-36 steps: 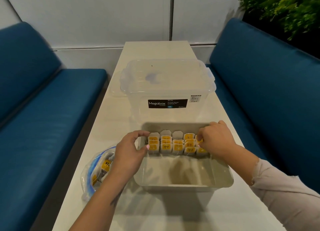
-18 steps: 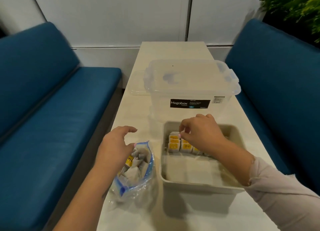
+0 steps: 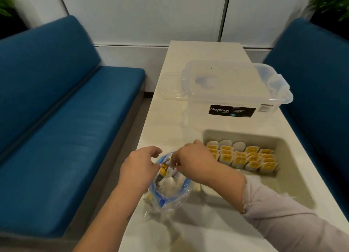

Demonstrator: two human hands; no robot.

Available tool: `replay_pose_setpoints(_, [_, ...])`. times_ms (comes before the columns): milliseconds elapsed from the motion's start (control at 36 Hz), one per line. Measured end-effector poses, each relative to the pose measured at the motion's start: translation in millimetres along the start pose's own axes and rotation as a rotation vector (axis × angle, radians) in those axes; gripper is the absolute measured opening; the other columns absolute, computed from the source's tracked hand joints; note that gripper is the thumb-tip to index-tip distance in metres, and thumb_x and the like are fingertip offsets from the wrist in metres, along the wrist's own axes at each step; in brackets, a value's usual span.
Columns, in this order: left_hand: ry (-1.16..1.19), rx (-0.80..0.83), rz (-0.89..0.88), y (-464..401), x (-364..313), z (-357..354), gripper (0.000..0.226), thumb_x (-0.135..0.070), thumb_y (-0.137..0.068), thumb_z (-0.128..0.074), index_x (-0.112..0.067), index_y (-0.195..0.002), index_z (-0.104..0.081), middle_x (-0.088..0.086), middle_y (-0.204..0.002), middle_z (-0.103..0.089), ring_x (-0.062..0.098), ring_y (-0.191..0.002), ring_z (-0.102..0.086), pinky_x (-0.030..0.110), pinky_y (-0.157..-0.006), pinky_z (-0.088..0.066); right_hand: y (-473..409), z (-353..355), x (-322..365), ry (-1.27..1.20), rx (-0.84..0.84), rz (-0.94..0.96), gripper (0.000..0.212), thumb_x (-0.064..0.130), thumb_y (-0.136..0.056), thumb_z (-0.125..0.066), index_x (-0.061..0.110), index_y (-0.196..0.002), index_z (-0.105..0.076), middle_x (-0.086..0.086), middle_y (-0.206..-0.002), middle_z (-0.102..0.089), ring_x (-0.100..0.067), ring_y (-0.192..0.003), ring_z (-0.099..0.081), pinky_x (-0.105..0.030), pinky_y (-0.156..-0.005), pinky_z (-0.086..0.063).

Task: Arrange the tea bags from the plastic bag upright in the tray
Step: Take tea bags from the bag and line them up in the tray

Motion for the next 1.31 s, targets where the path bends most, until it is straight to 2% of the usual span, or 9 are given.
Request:
replay_pose_setpoints(139, [0.028, -0.012, -0.017, -0.8, 3.5, -2.3, 0.032, -0.019, -0.084, -0.067, -0.031, -0.114, -0.063, -0.013, -0.108, -0.065, 0.011, -0.089, -0.064, 0.035, -0.080, -0.055, -3.1, -13.9, 18.6, 0.273, 0.128, 0.079, 0.009, 0.026, -0.089, -0.055, 0.021, -0.083, -0.060, 0.002, -0.079, -0.056, -0.020, -0.083, -0.051, -0.034, -0.089, -0.032])
replay_pose_setpoints(250, [0.026, -0.006, -0.026, -1.6, 5.4, -2.4, 0.033, -0.019, -0.087, -0.066, -0.030, -0.117, -0.061, -0.012, -0.111, -0.065, 0.010, -0.091, -0.063, 0.032, -0.080, -0.055, -5.1, -22.6, 26.3, 0.380, 0.223, 0.063, 0.012, 0.034, -0.087, -0.056, 0.024, -0.091, -0.060, 0.002, -0.097, -0.064, -0.019, -0.097, -0.055, -0.034, -0.092, -0.031])
replay_pose_setpoints(389, [0.017, -0.008, -0.040, -1.1, 5.2, -3.2, 0.031, -0.018, -0.089, -0.063, -0.030, -0.118, -0.060, -0.011, -0.113, -0.064, 0.009, -0.093, -0.063, 0.025, -0.076, -0.051, -9.4, -30.0, 29.7, 0.437, 0.300, 0.016, 0.025, 0.041, -0.089, -0.055, 0.024, -0.106, -0.061, 0.003, -0.106, -0.061, -0.019, -0.105, -0.053, -0.034, -0.096, -0.030])
replay_pose_setpoints(583, [0.025, -0.004, -0.051, -1.6, 4.6, -3.7, 0.030, -0.019, -0.090, -0.063, -0.029, -0.118, -0.061, -0.010, -0.114, -0.064, 0.010, -0.093, -0.064, 0.026, -0.079, -0.053, -7.3, -32.9, 32.3, 0.408, 0.309, -0.031, 0.032, 0.042, -0.090, -0.056, 0.021, -0.114, -0.057, 0.001, -0.113, -0.058, -0.019, -0.108, -0.052, -0.035, -0.099, -0.031])
replay_pose_setpoints(750, [0.012, -0.011, -0.061, -0.7, 3.2, -3.3, 0.029, -0.017, -0.091, -0.060, -0.028, -0.118, -0.060, -0.009, -0.115, -0.064, 0.012, -0.094, -0.063, 0.030, -0.082, -0.055, -4.5, -26.2, 32.8, 0.336, 0.325, -0.043, 0.040, 0.043, -0.093, -0.051, 0.018, -0.124, -0.049, -0.003, -0.106, -0.052, -0.021, -0.110, -0.049, -0.037, -0.101, -0.031])
replay_pose_setpoints(889, [0.003, -0.008, -0.052, -1.3, 2.0, -3.0, 0.028, -0.017, -0.092, -0.058, -0.027, -0.119, -0.060, -0.007, -0.116, -0.063, 0.013, -0.095, -0.063, 0.029, -0.081, -0.053, -5.5, -25.2, 35.1, 0.336, 0.324, -0.044, 0.044, 0.037, -0.093, -0.052, 0.015, -0.131, -0.045, -0.006, -0.125, -0.052, -0.024, -0.118, -0.047, -0.039, -0.105, -0.029])
replay_pose_setpoints(1056, [-0.009, -0.013, -0.053, -2.0, 3.3, -2.8, 0.029, -0.019, -0.092, -0.058, -0.029, -0.119, -0.059, -0.009, -0.116, -0.063, 0.012, -0.094, -0.062, 0.027, -0.078, -0.052, -10.0, -24.3, 29.4, 0.321, 0.299, -0.034, 0.030, 0.035, -0.091, -0.059, 0.020, -0.116, -0.058, 0.000, -0.110, -0.062, -0.021, -0.106, -0.056, -0.036, -0.103, -0.029])
replay_pose_setpoints(1194, [-0.007, -0.006, -0.037, -3.5, 4.0, -5.0, 0.029, -0.022, -0.091, -0.061, -0.031, -0.118, -0.059, -0.011, -0.115, -0.064, 0.011, -0.094, -0.063, 0.028, -0.078, -0.054, -7.7, -12.5, 20.5, 0.267, 0.209, -0.011, 0.008, 0.024, -0.094, -0.053, 0.021, -0.098, -0.059, 0.000, -0.089, -0.062, -0.021, -0.093, -0.059, -0.033, -0.092, -0.031])
replay_pose_setpoints(1306, [-0.022, -0.004, -0.040, -4.5, 4.7, -6.1, 0.028, -0.027, -0.091, -0.062, -0.033, -0.118, -0.059, -0.012, -0.114, -0.064, 0.011, -0.092, -0.063, 0.026, -0.076, -0.053, -7.7, -2.2, 12.7, 0.227, 0.218, -0.004, 0.021, 0.019, -0.095, -0.049, 0.021, -0.107, -0.066, -0.002, -0.100, -0.066, -0.022, -0.096, -0.059, -0.033, -0.089, -0.032])
Point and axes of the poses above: each hand's wrist, its own y-axis away from the middle knuckle, its own z-axis out of the back of the hand, x = y × z, the point moved 1 cm from there along -y, towards the middle knuckle
